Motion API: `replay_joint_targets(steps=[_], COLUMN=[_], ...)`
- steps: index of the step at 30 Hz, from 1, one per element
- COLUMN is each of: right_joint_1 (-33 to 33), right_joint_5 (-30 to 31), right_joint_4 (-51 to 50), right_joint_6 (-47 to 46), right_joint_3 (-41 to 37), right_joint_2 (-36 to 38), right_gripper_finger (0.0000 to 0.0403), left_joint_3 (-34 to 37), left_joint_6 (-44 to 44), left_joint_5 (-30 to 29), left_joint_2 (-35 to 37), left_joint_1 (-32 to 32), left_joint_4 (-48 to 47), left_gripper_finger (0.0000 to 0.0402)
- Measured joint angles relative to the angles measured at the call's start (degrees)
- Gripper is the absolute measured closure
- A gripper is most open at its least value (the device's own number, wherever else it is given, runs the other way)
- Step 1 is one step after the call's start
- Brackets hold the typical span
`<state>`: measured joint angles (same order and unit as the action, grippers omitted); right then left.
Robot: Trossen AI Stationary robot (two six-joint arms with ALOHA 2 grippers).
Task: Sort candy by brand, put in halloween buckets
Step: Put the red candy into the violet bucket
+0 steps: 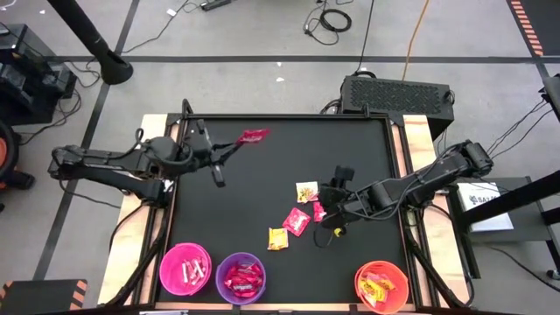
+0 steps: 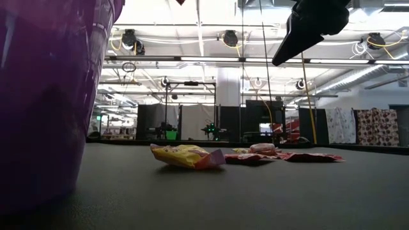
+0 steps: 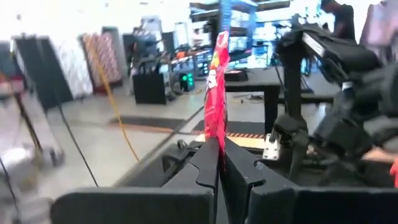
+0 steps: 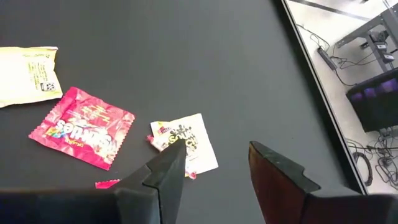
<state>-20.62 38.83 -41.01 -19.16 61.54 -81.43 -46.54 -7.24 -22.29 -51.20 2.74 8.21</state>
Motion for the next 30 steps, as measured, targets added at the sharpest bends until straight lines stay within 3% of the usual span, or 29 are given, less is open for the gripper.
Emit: replay_joint_targets(steps=[4, 10, 13, 16, 20, 26, 28, 30], right_joint_1=[0.0, 0.1, 0.1, 0.1, 0.1, 0.1, 0.1, 0.1], right_joint_5=[0.0, 0.4, 0.4, 0.6, 0.6, 0.8, 1.9, 2.1], right_joint_4=[0.0, 0.0, 0.0, 0.0, -0.3, -1.2, -1.3, -1.3], right_joint_6=[0.3, 0.6, 1.0, 1.0, 1.0, 1.0, 1.0, 1.0], right_joint_3=[0.0, 0.0, 0.0, 0.0, 0.0, 0.0, 0.0, 0.0], right_joint_2=[0.0, 0.0, 0.0, 0.0, 0.0, 0.0, 0.0, 0.0], right_gripper_finger=[0.0236, 0.0236, 0.0236, 0.0236, 0.0236, 0.0236, 0.0236, 0.0236], left_joint_3=[0.0, -0.4, -0.4, -0.4, -0.4, -0.4, -0.4, -0.4], left_joint_6=[-17.0, -58.3, -75.6, -85.5, -90.7, -90.2, -84.1, -72.2], left_joint_5=[4.7, 13.4, 14.0, 14.0, 14.0, 13.6, 13.6, 13.6], left_joint_2=[0.0, 0.0, 0.0, 0.0, 0.0, 0.0, 0.0, 0.0], left_joint_1=[0.0, 1.1, 1.6, 2.0, 3.1, 3.7, 3.7, 3.9], left_joint_4=[0.5, 0.4, 0.8, 0.9, 0.9, 0.8, 0.7, 0.7], left_gripper_finger=[0.0389, 0.0388, 0.0388, 0.0388, 0.0388, 0.0388, 0.0388, 0.0388])
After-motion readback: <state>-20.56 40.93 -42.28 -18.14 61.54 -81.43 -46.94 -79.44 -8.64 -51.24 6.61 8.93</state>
